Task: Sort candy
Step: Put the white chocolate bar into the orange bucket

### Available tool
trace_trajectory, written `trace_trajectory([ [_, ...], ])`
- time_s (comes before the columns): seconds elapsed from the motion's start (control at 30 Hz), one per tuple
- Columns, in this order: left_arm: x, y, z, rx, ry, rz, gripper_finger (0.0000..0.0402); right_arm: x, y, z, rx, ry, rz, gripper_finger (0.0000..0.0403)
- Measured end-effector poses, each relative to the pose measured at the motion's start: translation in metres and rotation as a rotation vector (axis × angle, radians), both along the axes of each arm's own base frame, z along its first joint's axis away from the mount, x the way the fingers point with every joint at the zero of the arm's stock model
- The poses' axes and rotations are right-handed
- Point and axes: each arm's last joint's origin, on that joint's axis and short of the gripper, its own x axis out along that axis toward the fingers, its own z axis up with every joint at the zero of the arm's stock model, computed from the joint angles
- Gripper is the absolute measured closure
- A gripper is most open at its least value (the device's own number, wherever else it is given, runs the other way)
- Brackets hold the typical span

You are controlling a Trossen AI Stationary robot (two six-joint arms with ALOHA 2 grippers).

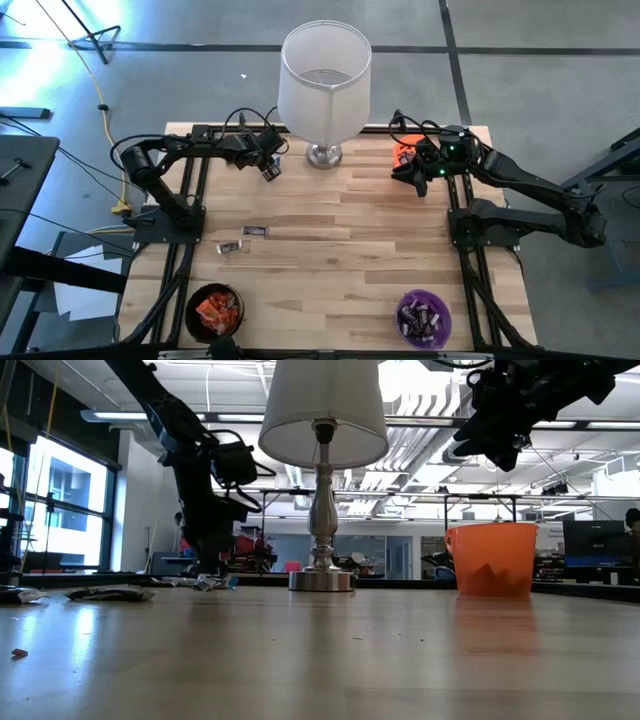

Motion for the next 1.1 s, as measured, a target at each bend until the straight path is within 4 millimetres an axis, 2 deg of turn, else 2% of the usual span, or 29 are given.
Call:
trace_trajectory([
  [0.3, 0.002, -0.007, -0.002, -0.069, 0.011, -0.092, 0.0263, 0.0, 0.0, 0.0, 0.0, 0.0, 0.0, 0.0279],
  [0.73, 0.017, -0.036, -0.002, -0.083, 0.079, -0.289, 0.0263, 0.0, 0.0, 0.0, 0.0, 0.0, 0.0, 0.0279],
  [1.1, 0.014, -0.024, -0.001, -0.049, 0.094, -0.323, 0.0263, 0.0, 0.0, 0.0, 0.0, 0.0, 0.0, 0.0279],
])
